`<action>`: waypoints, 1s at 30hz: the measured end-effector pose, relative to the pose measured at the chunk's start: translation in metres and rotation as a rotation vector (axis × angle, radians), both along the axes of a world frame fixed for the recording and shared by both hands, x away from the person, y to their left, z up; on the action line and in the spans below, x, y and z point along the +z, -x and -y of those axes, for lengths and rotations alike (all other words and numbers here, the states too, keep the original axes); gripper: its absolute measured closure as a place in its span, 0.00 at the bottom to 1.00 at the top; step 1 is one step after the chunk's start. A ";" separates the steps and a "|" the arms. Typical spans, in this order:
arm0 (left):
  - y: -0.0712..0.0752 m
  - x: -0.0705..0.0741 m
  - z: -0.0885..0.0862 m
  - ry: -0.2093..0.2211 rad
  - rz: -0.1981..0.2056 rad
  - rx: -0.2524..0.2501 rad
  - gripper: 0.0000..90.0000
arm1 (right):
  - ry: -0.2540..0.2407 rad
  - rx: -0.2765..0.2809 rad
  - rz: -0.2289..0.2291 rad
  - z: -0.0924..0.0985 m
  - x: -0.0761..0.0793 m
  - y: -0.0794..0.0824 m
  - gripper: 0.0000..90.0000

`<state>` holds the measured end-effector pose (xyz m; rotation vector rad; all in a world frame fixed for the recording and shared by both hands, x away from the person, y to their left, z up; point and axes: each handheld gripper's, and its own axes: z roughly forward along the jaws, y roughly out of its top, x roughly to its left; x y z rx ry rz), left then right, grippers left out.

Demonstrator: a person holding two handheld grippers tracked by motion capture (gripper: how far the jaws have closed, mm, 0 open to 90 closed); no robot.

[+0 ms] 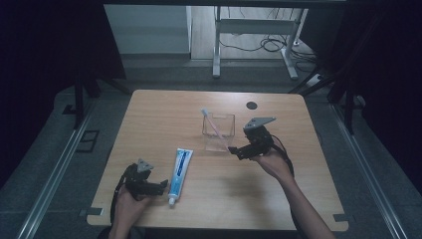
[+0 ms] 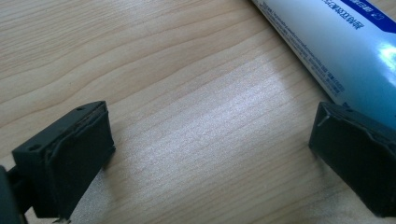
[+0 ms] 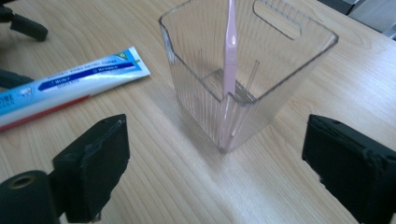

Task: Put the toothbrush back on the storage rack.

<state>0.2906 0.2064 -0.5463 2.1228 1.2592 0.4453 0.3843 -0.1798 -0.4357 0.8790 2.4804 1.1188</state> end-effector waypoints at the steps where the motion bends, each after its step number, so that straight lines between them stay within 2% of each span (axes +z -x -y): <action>1: 0.000 0.000 0.000 0.000 0.000 0.000 0.00 | 0.005 -0.002 0.003 0.001 -0.001 0.001 0.07; 8: 0.000 0.000 0.000 0.003 -0.002 0.004 0.00 | 0.016 -0.012 0.020 0.010 -0.006 0.012 0.02; 30: 0.000 0.000 0.000 0.004 -0.001 0.004 0.00 | 0.036 -0.069 0.011 0.048 -0.035 0.039 0.00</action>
